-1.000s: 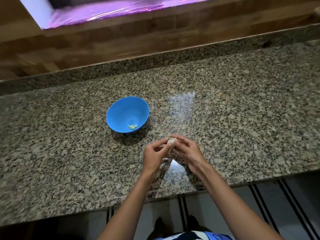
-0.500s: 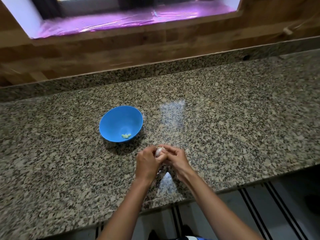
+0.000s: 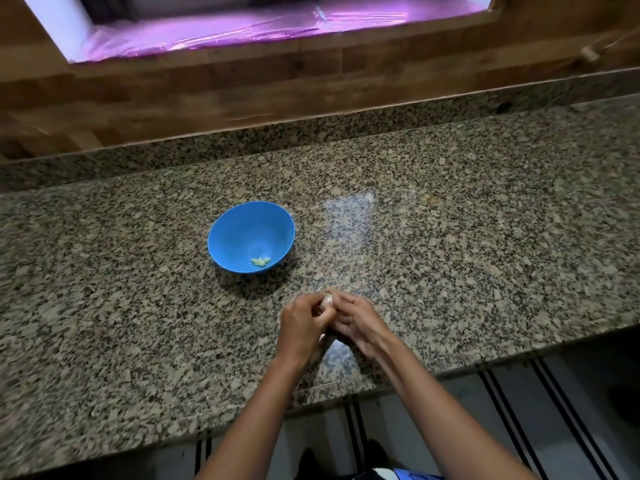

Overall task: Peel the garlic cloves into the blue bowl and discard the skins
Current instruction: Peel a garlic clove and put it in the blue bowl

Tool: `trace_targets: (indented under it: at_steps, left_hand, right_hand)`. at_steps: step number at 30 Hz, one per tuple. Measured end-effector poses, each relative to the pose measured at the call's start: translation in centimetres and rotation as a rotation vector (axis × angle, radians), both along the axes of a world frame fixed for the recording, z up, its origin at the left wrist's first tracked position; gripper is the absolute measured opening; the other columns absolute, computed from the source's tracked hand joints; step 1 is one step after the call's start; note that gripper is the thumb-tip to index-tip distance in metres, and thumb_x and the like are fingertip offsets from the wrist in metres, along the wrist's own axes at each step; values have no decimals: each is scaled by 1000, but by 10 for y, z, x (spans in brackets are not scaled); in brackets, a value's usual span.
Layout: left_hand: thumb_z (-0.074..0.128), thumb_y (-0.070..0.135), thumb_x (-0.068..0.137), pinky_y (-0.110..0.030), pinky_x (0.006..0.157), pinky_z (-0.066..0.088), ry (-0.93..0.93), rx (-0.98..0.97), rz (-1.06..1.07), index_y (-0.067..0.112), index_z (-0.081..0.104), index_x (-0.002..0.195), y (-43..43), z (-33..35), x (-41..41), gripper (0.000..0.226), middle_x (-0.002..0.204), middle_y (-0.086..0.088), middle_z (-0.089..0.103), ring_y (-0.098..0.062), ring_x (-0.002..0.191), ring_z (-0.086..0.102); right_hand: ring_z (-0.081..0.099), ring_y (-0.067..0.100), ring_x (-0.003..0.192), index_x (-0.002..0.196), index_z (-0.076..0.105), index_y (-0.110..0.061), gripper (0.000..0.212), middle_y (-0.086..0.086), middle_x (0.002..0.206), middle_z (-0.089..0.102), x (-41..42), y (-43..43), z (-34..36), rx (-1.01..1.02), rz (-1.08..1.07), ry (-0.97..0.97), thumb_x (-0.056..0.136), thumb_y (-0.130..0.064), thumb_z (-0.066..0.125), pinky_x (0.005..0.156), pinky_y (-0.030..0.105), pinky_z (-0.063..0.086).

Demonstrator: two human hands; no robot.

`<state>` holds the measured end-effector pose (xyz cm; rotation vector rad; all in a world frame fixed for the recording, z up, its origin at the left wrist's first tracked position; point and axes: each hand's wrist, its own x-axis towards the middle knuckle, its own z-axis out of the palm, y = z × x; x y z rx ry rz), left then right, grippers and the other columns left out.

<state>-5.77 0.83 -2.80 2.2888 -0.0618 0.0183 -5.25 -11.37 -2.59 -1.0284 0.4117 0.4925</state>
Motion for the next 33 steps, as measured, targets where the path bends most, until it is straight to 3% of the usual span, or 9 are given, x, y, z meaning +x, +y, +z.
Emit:
trace_targets:
  at_steps: [4,8,12,15,19,21,24,28,33]
  left_hand:
    - [65,16,80,-22,62,36,-108,233,-38,7,64,87,-7,4,-2,11,78,1,54,-12,68,47]
    - [75,5,68,-28,50,48,-248,234,-9,6,63,73,-2,-7,-2,13,65,-4,60,-9,54,43]
    - [67,18,84,-24,63,45,-117,148,5,10,69,91,0,-10,-1,10,80,-1,66,-10,64,52]
    - [58,19,91,-29,56,48,116,-155,97,10,72,90,-1,-10,2,16,75,-4,68,-16,63,60]
    - [57,5,90,-29,71,59,509,-993,418,-4,67,94,8,2,6,15,92,-21,71,-23,78,69]
    - [61,6,88,-30,73,59,561,-1069,429,-5,66,98,20,2,6,15,94,-20,71,-25,81,70]
    - [65,12,87,-30,74,58,395,-506,266,1,68,107,39,-9,3,23,97,-14,72,-20,79,67]
    - [49,20,97,-28,75,53,-5,467,-68,12,67,109,44,-9,-2,23,93,-3,66,-15,80,60]
    - [58,28,93,-23,72,50,-77,414,-120,4,66,102,43,-14,-7,27,95,-4,62,-13,79,54]
  right_hand:
    - [60,13,64,111,63,-3,24,1,70,62,0,6,2,-86,33,8,94,-17,53,64,29,52]
    - [66,19,74,110,63,-3,22,11,85,68,1,12,1,1,-36,65,93,-13,54,70,32,57]
    - [69,19,71,107,64,1,23,15,88,69,1,13,-3,31,-125,82,92,-14,55,69,30,58]
    - [68,25,84,104,66,-3,24,15,93,70,5,8,-2,-65,-96,42,88,-20,62,77,31,57]
    - [66,26,90,114,59,-2,31,17,104,67,7,-2,-2,-274,-42,33,85,-11,65,75,30,56]
    - [66,28,91,109,58,-2,27,15,104,65,8,-10,-4,-504,-60,-17,86,-13,64,75,34,56]
    - [61,19,86,103,61,-11,21,3,109,55,15,-29,-3,-1061,27,-288,84,-18,66,70,23,54]
    - [57,16,94,113,61,-11,27,4,120,49,19,-43,-6,-1309,211,-442,88,-18,60,83,25,52]
    - [38,23,131,127,53,-15,41,8,140,42,1,-24,-13,-1484,132,-659,87,-21,60,110,40,34]
